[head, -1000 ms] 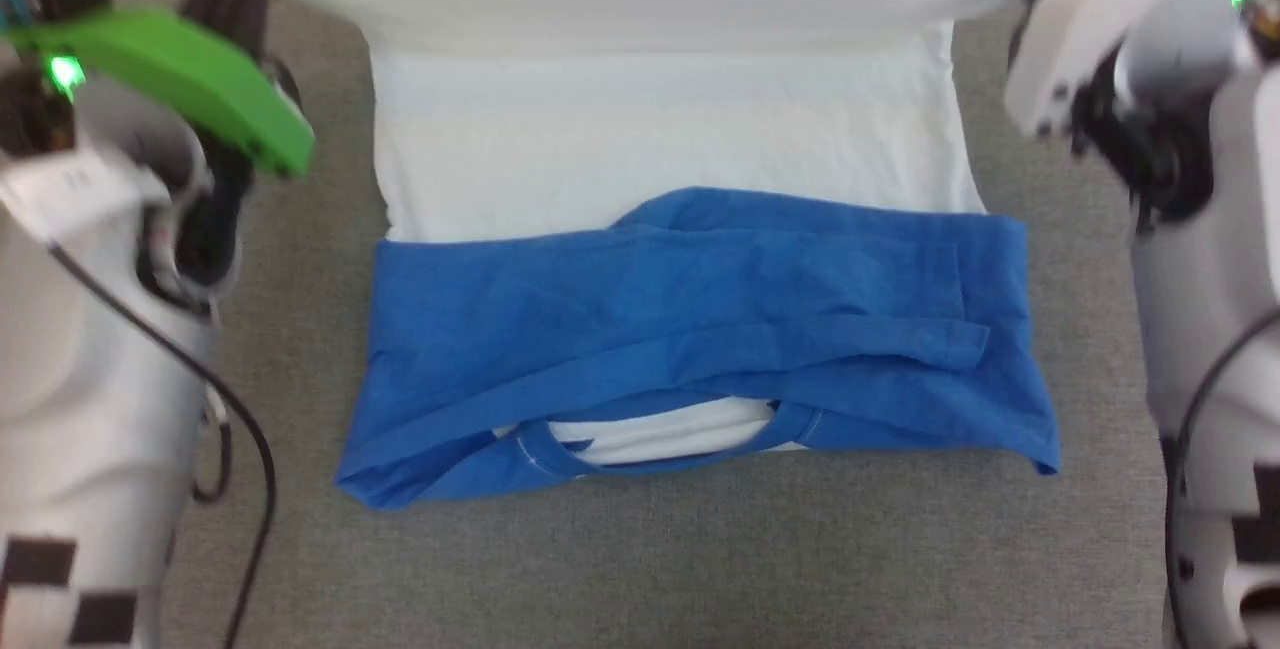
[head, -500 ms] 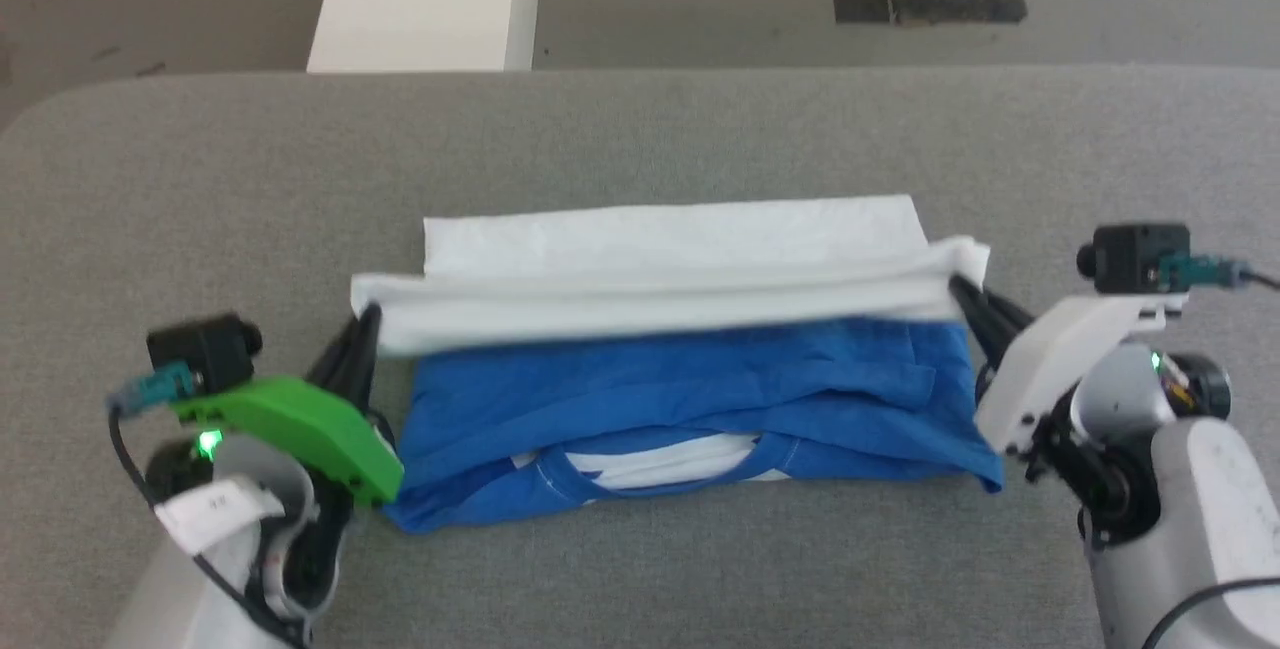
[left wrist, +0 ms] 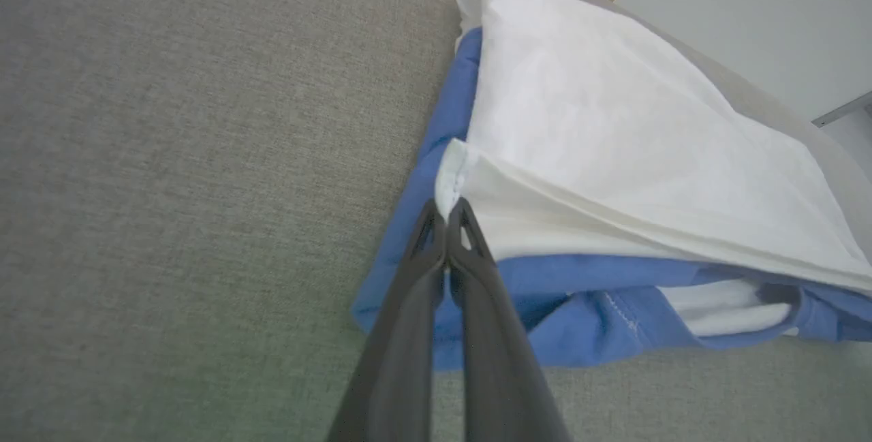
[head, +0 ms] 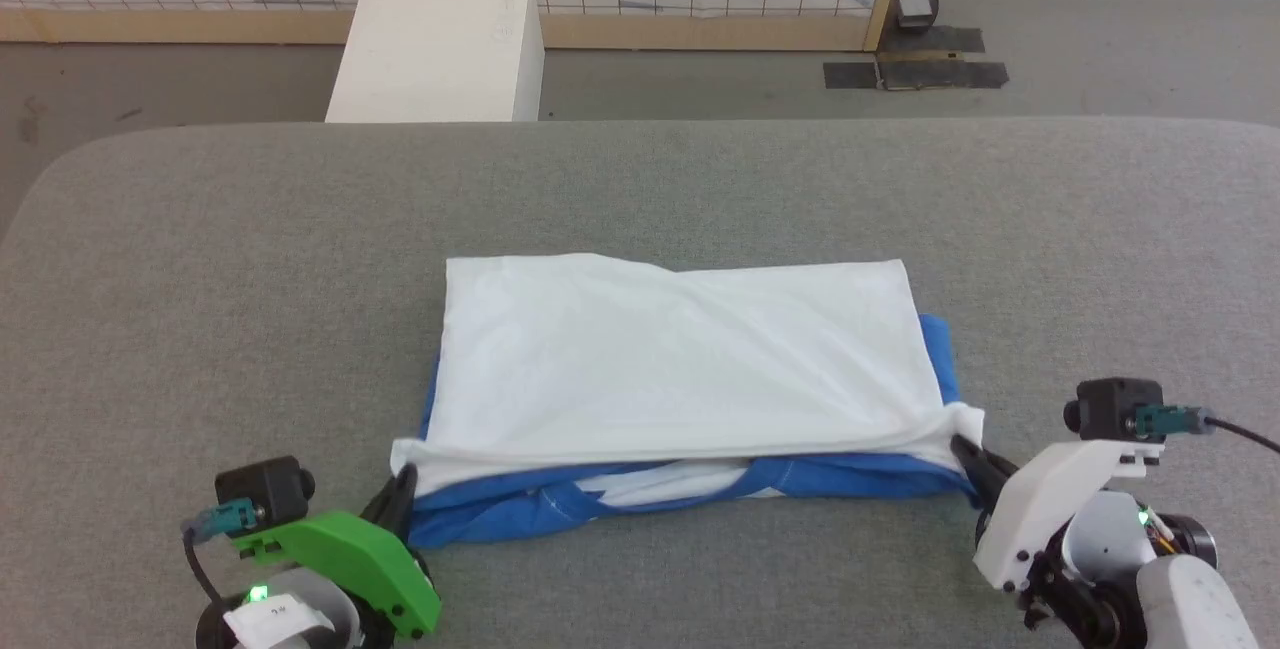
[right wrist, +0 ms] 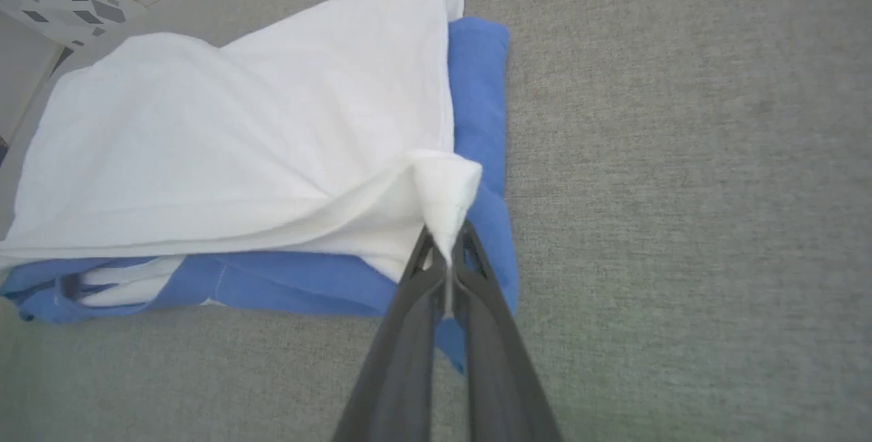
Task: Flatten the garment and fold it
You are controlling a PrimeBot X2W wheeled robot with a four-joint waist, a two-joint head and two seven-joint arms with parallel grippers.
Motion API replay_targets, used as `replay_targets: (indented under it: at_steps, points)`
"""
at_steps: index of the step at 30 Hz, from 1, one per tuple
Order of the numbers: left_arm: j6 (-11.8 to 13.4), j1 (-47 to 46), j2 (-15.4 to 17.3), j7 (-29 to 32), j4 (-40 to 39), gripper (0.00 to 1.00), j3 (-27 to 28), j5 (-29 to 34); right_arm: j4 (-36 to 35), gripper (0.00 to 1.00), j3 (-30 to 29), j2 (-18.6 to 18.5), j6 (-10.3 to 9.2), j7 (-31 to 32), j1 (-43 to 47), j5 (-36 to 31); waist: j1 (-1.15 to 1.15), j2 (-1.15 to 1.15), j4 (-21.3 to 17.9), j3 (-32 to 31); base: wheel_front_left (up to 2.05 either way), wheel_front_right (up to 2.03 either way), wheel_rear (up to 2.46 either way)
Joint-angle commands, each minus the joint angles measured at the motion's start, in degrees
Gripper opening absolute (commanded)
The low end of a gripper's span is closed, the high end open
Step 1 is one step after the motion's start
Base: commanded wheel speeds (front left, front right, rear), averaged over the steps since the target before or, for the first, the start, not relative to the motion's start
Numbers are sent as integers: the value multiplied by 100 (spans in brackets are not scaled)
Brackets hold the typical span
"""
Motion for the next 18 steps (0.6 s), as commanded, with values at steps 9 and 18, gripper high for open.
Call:
replay_targets:
  at_steps: [9,18]
  points:
    - [449,339,95,671,111,100,9,-215,-24,100,22,10,-11,104,313,-25,1,0,-39,-161,0,0,0]
    - [998,518,658,877,-474,100,513,-203,-1359,100,-836,14,-11,609,784,336,1,0,40,-339,0,0,0]
